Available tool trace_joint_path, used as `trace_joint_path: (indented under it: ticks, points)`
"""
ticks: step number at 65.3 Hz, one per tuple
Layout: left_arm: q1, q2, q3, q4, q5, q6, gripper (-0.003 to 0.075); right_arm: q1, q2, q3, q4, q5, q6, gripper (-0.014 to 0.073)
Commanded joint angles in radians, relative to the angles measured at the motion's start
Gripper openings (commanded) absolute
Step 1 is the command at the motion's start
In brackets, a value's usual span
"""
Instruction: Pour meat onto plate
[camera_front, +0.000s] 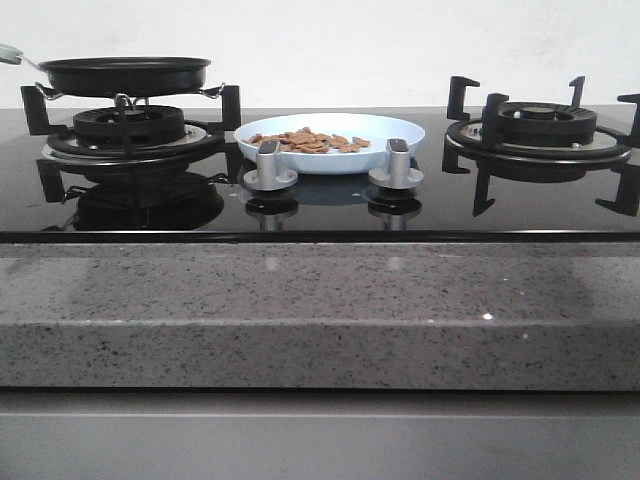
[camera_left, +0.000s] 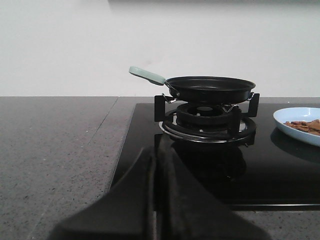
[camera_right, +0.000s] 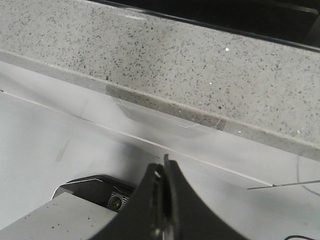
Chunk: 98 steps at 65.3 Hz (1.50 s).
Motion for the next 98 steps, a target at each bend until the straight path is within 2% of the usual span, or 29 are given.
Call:
trace_joint_path:
  ticks: [1,9,19,28,44,51,90,98]
  points:
    - [-0.008,-0.016,0.007,0.002,-0.084,0.0,-0.002,-0.005,0.004,-0.025,0.003,-0.046,-0.002,-0.0115]
    - [-0.008,-0.016,0.007,0.002,-0.084,0.0,-0.002,-0.007,-0.021,-0.006,-0.038,-0.12,-0.016,-0.0115]
    - [-0.008,-0.016,0.007,0.002,-0.084,0.0,-0.002,-0.092,-0.152,0.154,-0.083,-0.452,-0.084,-0.0115]
    - [-0.008,-0.016,0.007,0.002,-0.084,0.0,-0.002,-0.176,-0.287,0.337,-0.077,-0.731,-0.084,-0.0115]
    - [-0.008,-0.016,0.007,0.002,-0.084,0.0,-0.002,-0.216,-0.465,0.6,-0.051,-1.038,-0.084,-0.0115]
    - [-0.008,-0.016,0.007,0.002,-0.084,0.0,-0.002,-0.216,-0.503,0.679,-0.051,-1.11,-0.084,-0.0115]
    - [-0.008,-0.016,0.007,0.002,-0.084,0.0,-0.002,-0.213,-0.501,0.676,-0.051,-1.1,-0.084,-0.0115]
    - [-0.008,-0.016,0.007,0.002,-0.084,0.0,-0.002,-0.213,-0.501,0.676,-0.079,-1.107,-0.038,-0.0115]
